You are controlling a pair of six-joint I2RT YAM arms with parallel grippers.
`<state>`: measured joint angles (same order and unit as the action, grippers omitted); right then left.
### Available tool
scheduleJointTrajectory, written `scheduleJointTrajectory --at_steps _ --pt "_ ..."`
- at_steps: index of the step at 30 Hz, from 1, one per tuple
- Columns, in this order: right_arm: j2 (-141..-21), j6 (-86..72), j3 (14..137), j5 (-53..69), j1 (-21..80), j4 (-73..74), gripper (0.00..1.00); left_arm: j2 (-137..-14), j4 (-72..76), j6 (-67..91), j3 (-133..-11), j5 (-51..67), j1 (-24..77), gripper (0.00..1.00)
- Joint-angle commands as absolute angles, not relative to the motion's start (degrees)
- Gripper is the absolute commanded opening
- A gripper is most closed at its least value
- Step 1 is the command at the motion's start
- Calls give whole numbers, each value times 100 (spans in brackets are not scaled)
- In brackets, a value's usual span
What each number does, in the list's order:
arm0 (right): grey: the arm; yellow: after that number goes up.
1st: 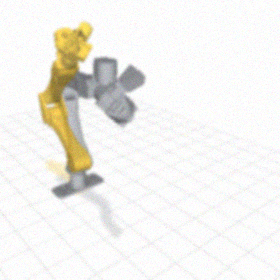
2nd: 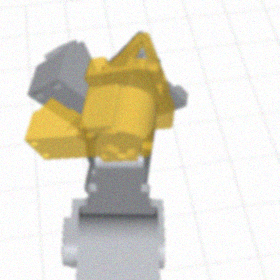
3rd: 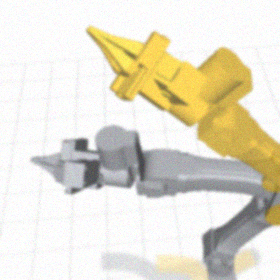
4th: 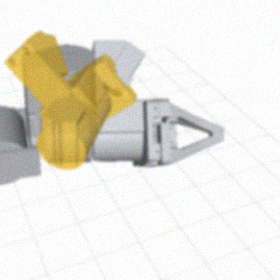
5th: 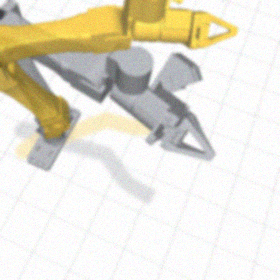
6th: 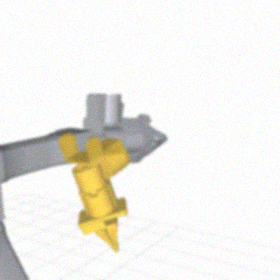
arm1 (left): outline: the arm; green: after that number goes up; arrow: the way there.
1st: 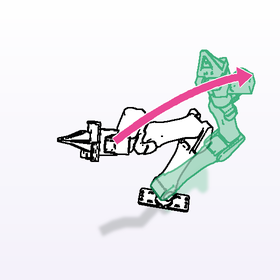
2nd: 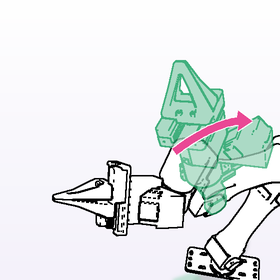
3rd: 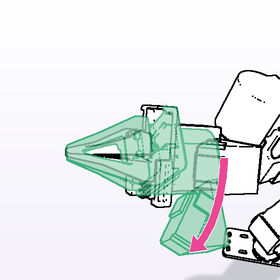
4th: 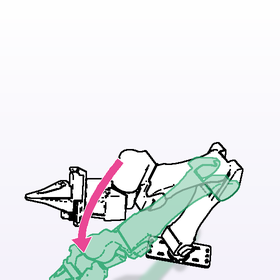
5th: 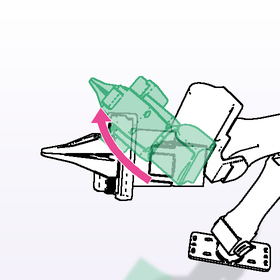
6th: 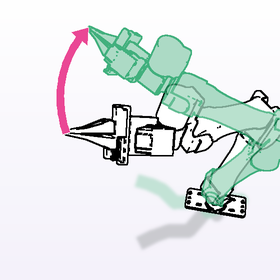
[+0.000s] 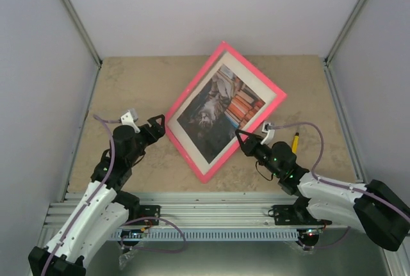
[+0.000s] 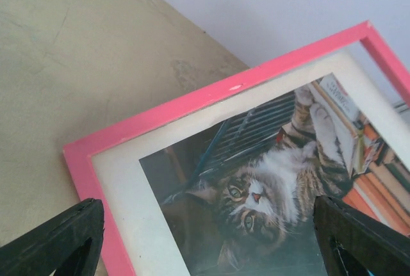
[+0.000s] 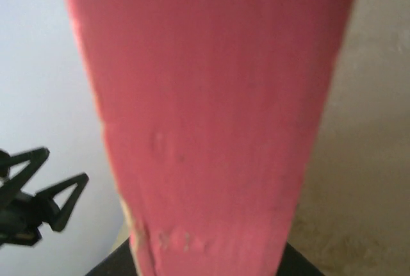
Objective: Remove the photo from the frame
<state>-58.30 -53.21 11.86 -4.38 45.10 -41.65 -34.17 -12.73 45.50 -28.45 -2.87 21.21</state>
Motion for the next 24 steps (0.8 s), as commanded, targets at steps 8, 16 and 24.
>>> scheduleJointTrajectory --at_steps 8,16,24 --pt "-6691 -8114 301 -1950 4491 -5582 0 -3790 -674 4632 -2530 -97 2127 91" --pt "-6320 -9464 342 -2457 4906 -3973 0 -3861 -642 4628 -2498 -86 2127 91" --pt "-5916 -10747 799 -3017 5733 -1737 1 -3764 -748 4651 -2487 -99 2127 91"
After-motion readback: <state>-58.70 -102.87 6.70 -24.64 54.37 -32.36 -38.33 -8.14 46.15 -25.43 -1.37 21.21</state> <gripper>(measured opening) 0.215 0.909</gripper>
